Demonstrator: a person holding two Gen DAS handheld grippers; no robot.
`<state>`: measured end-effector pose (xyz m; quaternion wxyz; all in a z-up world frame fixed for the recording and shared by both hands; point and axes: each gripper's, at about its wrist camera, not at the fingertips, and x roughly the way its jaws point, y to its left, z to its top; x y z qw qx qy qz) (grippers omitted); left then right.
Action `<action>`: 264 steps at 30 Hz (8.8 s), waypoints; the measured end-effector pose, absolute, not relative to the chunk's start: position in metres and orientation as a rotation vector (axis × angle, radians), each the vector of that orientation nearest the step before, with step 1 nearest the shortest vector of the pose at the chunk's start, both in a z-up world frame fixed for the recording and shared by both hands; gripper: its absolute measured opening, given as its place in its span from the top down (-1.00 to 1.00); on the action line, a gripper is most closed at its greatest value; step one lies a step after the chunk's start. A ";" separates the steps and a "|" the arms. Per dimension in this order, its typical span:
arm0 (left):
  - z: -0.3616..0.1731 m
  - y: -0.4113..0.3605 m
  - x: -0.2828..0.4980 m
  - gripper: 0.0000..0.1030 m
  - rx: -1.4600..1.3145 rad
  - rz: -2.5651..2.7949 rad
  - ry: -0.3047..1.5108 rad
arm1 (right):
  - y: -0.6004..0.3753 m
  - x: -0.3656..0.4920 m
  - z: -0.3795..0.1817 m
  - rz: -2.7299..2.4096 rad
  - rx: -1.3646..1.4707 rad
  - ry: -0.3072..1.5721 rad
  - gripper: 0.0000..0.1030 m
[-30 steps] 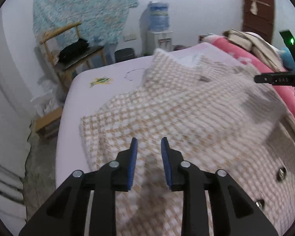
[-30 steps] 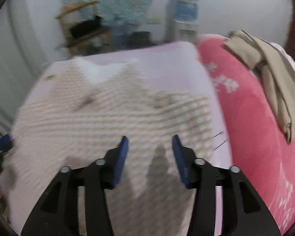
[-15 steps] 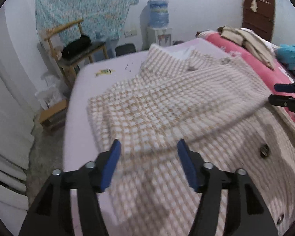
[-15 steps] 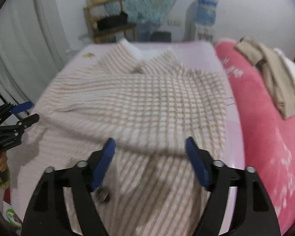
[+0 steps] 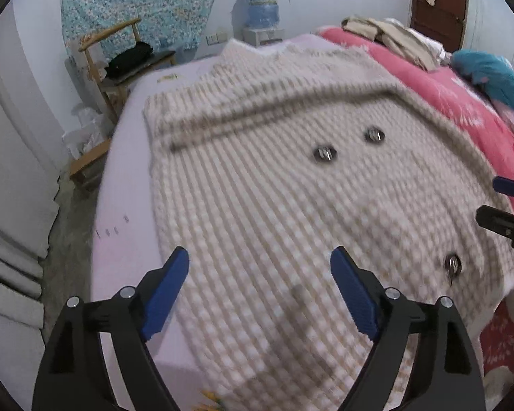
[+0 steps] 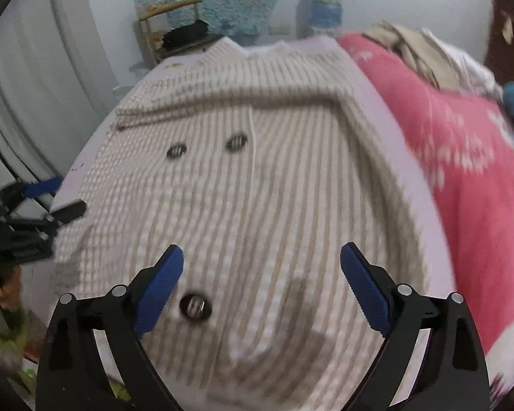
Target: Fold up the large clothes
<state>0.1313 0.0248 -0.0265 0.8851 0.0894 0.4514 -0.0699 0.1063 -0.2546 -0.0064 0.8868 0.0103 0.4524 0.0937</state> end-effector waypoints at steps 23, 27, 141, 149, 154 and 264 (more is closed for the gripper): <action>-0.063 0.033 0.109 -0.61 0.091 -0.105 1.064 | -0.260 0.085 -0.053 0.103 -0.001 1.037 -0.78; -0.064 0.034 0.110 -0.64 0.095 -0.103 1.064 | -0.261 0.083 -0.055 0.100 0.009 1.034 -0.83; -0.059 0.036 0.101 -0.75 0.100 -0.121 1.031 | -0.265 0.083 -0.056 0.103 0.007 1.036 -0.84; -0.060 0.034 0.100 -0.75 0.099 -0.121 1.029 | -0.265 0.082 -0.056 0.103 0.008 1.034 -0.84; -0.057 0.035 0.099 -0.75 0.095 -0.118 1.018 | -0.265 0.083 -0.056 0.103 0.008 1.035 -0.84; 0.031 0.133 0.145 0.86 -0.233 -0.252 0.713 | -0.384 0.150 0.055 0.203 0.540 0.561 0.88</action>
